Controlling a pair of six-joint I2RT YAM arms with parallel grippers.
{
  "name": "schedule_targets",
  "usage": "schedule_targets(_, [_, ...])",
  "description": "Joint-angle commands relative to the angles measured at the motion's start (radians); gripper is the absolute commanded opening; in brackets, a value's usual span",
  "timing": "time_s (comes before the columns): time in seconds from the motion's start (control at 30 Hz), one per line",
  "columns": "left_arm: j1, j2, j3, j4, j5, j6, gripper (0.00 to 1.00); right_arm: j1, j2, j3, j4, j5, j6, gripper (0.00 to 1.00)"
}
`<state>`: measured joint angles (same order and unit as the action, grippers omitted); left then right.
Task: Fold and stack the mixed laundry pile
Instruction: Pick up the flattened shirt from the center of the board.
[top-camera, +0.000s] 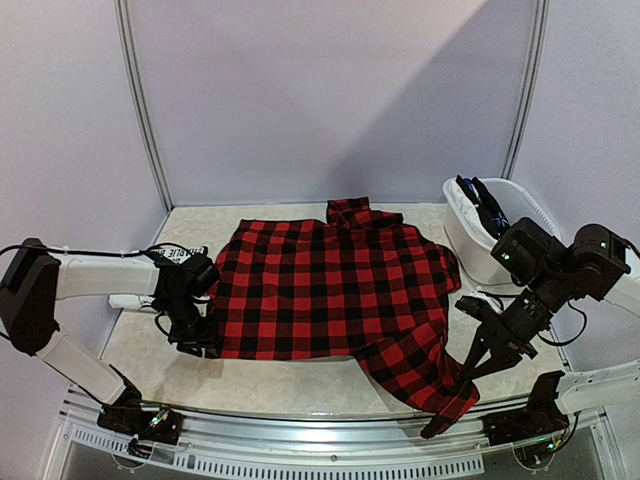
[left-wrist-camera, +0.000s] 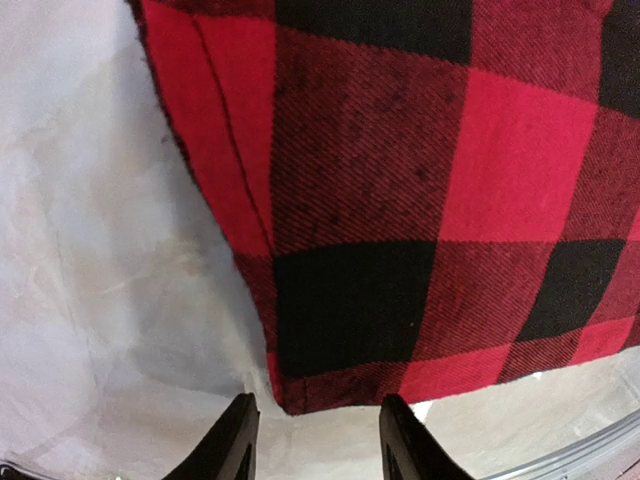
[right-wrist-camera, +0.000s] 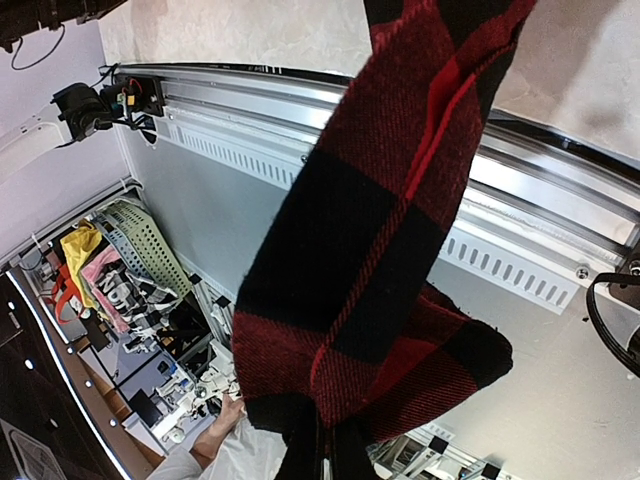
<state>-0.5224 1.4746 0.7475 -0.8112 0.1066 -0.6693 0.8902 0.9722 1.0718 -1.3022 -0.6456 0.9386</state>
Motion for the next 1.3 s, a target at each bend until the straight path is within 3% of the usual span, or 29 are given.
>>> schedule_targets(0.0, [0.012, 0.033, -0.017, 0.046, 0.032, 0.014, 0.34, 0.007, 0.005, 0.001, -0.012, 0.019, 0.002, 0.00])
schedule_targets(0.17, [0.011, 0.021, -0.027, 0.058, 0.058, 0.028, 0.09, 0.007, 0.008, 0.012, -0.006, 0.030, 0.007, 0.00])
schedule_targets(0.3, [0.012, -0.026, -0.004, 0.004, 0.063, 0.040, 0.00, 0.007, 0.009, 0.039, -0.006, 0.044, 0.014, 0.00])
schedule_targets(0.87, [0.039, -0.023, 0.239, -0.210, 0.138, 0.071, 0.00, 0.007, 0.107, 0.259, -0.070, 0.209, -0.004, 0.00])
schedule_targets(1.27, [0.155, 0.021, 0.359, -0.287, 0.155, 0.089, 0.00, -0.025, 0.273, 0.489, -0.067, 0.399, -0.035, 0.00])
